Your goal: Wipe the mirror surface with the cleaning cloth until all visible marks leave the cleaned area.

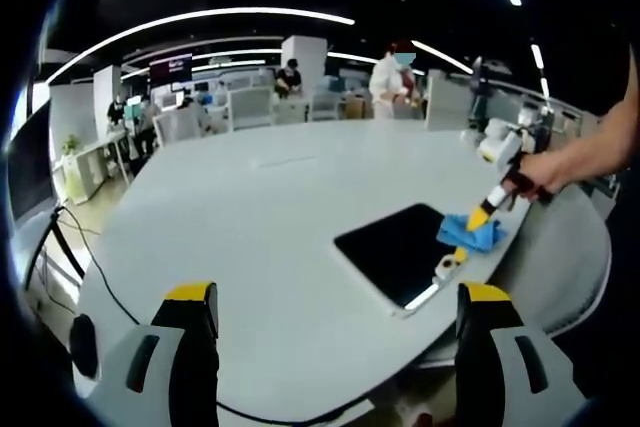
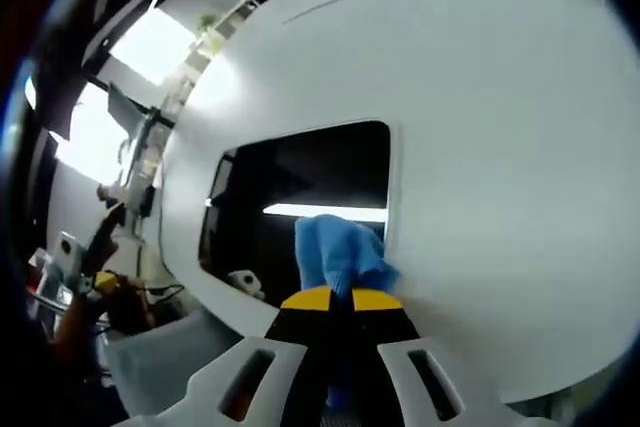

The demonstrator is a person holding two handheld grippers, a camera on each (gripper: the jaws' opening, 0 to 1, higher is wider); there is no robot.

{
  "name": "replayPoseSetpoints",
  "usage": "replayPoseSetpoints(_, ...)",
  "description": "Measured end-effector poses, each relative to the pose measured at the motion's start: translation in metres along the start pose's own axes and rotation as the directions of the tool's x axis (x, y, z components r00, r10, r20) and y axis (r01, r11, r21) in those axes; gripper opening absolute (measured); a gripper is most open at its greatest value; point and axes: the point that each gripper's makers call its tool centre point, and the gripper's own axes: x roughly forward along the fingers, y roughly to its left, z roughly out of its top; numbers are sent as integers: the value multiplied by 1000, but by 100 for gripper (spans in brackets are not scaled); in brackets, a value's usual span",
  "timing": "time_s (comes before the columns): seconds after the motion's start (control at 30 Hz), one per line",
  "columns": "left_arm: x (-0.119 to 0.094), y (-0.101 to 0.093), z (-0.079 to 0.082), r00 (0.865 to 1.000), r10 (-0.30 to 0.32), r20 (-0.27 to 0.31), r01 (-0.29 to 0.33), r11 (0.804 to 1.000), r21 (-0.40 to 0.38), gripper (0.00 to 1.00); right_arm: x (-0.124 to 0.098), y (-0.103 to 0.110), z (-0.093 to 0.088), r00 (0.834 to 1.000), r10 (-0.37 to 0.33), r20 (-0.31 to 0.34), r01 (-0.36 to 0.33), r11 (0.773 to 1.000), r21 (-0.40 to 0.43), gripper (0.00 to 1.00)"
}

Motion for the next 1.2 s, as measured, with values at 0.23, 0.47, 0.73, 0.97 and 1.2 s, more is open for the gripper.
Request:
replayPoseSetpoints(0.23,-3,0,1,1000,5,4,-5,1000,1,100,1,-1,1,1000,-1,0,1,1000,4,0)
replayPoseSetpoints(0.47,-2,-1,0,1000,6,-1,-6,1000,-8,100,1,0,1,1000,0,14,0,1000,12,0)
replayPoseSetpoints(0.73,-2,-3,0,1000,2,3,-2,1000,-10,100,2,4,1,1000,-3,26,2,1000,10,0)
replayPoseSetpoints(0.97,-4,-2,-3,1000,3,2,-3,1000,-12,100,4,9,2,1000,1,30,-1,1000,13,0)
replayPoseSetpoints(1.2,-7,2,-6,1000,7,-1,-7,1000,-18,100,8,13,4,1000,-1,31,1,1000,2,0)
